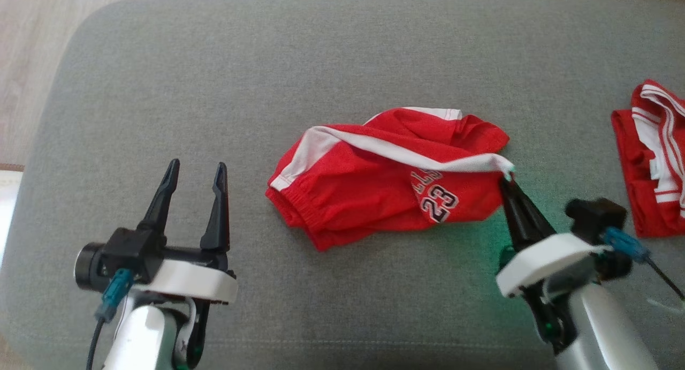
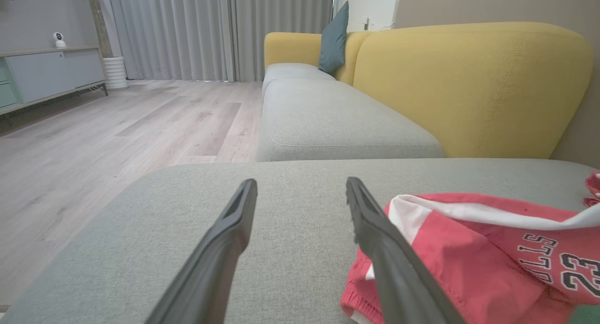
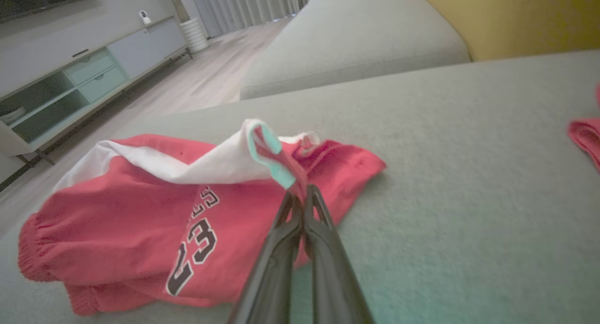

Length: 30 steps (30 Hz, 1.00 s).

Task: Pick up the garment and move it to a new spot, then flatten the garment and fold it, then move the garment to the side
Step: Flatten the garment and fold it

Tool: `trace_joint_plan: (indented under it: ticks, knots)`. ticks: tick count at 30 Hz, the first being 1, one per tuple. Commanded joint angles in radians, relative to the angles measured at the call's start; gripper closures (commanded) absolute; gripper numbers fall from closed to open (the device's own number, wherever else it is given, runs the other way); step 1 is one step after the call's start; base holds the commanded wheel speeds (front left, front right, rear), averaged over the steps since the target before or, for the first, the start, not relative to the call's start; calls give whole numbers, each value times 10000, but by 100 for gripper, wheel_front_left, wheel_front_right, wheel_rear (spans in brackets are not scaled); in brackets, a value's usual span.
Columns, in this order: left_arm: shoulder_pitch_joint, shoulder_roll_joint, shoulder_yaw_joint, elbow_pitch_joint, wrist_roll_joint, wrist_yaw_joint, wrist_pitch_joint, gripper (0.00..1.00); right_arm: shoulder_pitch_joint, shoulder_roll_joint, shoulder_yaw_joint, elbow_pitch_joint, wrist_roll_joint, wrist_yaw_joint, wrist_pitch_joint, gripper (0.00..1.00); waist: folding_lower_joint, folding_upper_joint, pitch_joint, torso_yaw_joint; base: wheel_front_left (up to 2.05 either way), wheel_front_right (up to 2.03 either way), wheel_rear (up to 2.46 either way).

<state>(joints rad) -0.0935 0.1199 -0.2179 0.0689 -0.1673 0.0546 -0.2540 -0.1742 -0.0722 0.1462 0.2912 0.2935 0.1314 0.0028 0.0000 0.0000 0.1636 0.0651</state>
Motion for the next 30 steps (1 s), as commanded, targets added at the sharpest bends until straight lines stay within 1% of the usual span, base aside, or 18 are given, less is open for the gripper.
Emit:
trace_joint_plan:
  ticks: [1, 5, 7, 8, 9, 10, 13, 14, 18, 23, 30]
  knots:
    - [-319, 99, 352, -338, 89, -34, -78, 0, -101, 93, 118, -410, 80, -7, 51, 100, 0, 0, 25, -45, 0, 0, 0]
    - [-324, 96, 347, -316, 138, -92, -78, 0, 430, 139, -632, -598, 232, -7, 181, 100, 0, 0, 62, -152, 0, 0, 0]
    - [-318, 104, 363, -309, 147, -118, -78, 0, 588, 163, -828, -662, 425, -7, 222, 100, 0, 0, 78, -229, 0, 0, 0]
    - [-317, 105, 364, -300, 153, -132, -78, 0, 646, 171, -912, -685, 462, -7, 224, 84, 0, 0, 84, -259, 0, 0, 0]
    - [-315, 104, 363, -295, 161, -142, -78, 0, 691, 182, -983, -690, 603, -7, 237, 40, 0, 0, 90, -292, 0, 0, 0]
    - [-317, 99, 356, -294, 171, -150, -78, 0, 716, 187, -1001, -714, 590, -7, 205, 0, 0, 0, 94, -312, 0, 0, 0]
    - [-300, 102, 377, -299, 189, -158, -78, 0, 790, 195, -1106, -881, 445, -7, -62, 0, 0, 0, 77, -389, 0, 0, 0]
    - [-249, 111, 406, -293, 202, -157, -78, 0, 921, 168, -1229, -1230, 127, -7, -378, 0, 0, 0, -6, -457, 0, 0, 0]
    - [-92, 112, 466, -312, 217, -92, -78, 0, 1148, 14, -1328, -1908, -430, -7, -658, 0, 0, 0, -213, -544, 0, 0, 0]
    - [202, 139, 547, -329, 226, 39, -78, 0, 1442, -150, -1150, -2956, -985, -7, -558, 0, 0, 0, -519, -656, 0, 0, 0]
    - [603, 178, 564, -391, 203, 201, -48, 0, 2087, -71, -868, -3955, -1168, -7, -117, 0, 0, 0, -821, -730, 0, 0, 0]
